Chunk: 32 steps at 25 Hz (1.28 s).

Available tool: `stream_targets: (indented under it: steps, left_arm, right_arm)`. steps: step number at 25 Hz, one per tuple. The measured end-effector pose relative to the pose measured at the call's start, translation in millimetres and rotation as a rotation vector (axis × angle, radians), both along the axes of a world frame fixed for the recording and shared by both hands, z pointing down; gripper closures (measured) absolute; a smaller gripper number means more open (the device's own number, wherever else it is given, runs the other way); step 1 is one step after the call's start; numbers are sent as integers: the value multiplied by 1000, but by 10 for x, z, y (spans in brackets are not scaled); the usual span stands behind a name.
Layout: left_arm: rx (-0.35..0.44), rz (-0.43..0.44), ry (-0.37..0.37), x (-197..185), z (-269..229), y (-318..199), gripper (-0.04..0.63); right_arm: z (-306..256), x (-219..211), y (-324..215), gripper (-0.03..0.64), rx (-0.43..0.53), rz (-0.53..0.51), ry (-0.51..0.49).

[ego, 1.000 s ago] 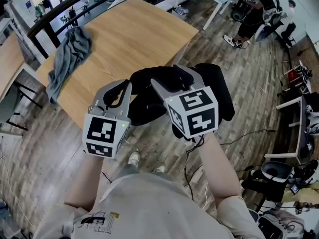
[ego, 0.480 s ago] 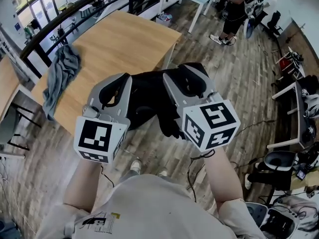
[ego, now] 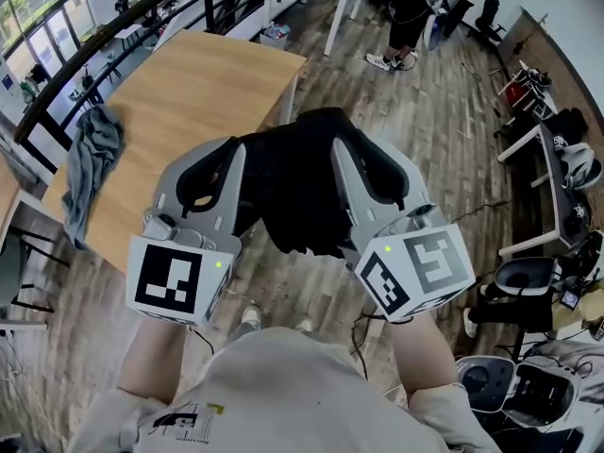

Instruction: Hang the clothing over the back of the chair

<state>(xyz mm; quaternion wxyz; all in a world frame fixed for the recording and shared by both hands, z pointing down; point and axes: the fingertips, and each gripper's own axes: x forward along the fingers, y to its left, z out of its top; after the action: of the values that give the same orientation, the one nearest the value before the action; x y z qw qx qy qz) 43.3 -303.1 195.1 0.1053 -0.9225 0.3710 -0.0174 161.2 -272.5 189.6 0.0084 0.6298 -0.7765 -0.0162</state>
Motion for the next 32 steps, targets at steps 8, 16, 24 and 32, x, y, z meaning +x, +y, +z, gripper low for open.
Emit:
stream_targets:
  steps: [8, 16, 24, 32]
  left_arm:
    - [-7, 37, 18, 277, -10, 342, 595]
    - [-63, 80, -7, 369, 262, 572, 595]
    - [-143, 79, -41, 437, 685, 660, 595]
    - [-141, 83, -37, 441, 655, 704, 595]
  right_arm:
    - [48, 407, 422, 617, 56, 73, -54]
    - [357, 410, 565, 618, -7, 59, -51]
    - [657, 353, 703, 618, -51, 37, -88]
    - [606, 354, 714, 618, -50, 47, -29]
